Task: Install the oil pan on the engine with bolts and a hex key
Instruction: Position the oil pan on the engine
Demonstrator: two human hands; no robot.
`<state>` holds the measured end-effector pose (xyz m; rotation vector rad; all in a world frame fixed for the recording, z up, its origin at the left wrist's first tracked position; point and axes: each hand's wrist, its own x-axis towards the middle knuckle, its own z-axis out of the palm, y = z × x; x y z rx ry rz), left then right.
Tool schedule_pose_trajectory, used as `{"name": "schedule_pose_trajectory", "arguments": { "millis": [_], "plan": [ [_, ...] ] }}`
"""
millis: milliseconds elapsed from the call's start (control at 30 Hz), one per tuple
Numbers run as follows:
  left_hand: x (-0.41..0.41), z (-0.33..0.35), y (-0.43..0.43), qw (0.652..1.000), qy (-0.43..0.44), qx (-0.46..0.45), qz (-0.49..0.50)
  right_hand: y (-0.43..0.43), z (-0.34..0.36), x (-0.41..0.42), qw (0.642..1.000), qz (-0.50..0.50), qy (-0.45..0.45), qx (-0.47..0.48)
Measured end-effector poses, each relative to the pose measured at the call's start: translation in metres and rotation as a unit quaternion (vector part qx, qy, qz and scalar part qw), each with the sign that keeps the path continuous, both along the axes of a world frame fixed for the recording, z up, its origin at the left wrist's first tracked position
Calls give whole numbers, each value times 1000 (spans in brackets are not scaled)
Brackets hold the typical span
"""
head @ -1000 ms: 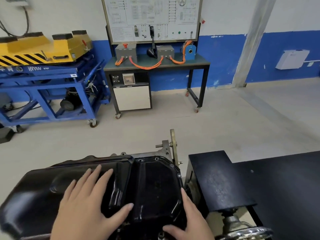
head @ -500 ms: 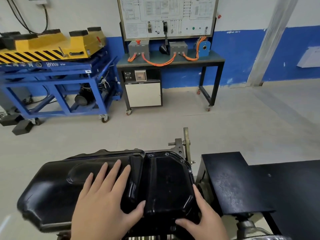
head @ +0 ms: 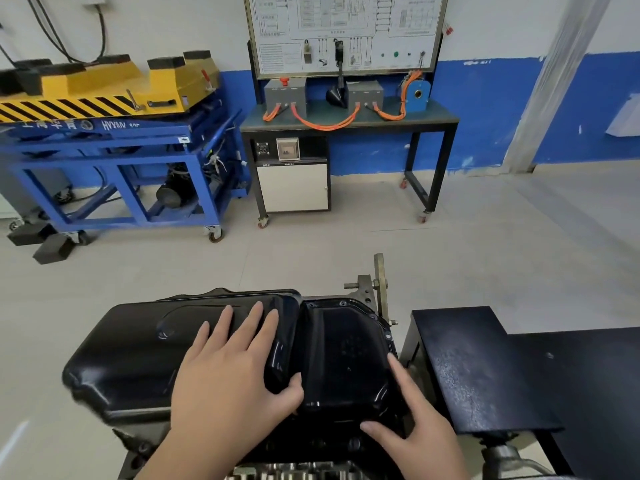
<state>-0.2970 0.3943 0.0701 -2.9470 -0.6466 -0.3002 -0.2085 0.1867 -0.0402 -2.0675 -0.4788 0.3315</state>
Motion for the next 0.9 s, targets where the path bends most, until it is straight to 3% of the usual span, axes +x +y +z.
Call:
{"name": "schedule_pose_trajectory", "arguments": {
  "millis": [900],
  "plan": [
    [-4,-9,-1,999,-49,-2,-14,0,-11,-1,998,-5,-61,-24]
  ]
}}
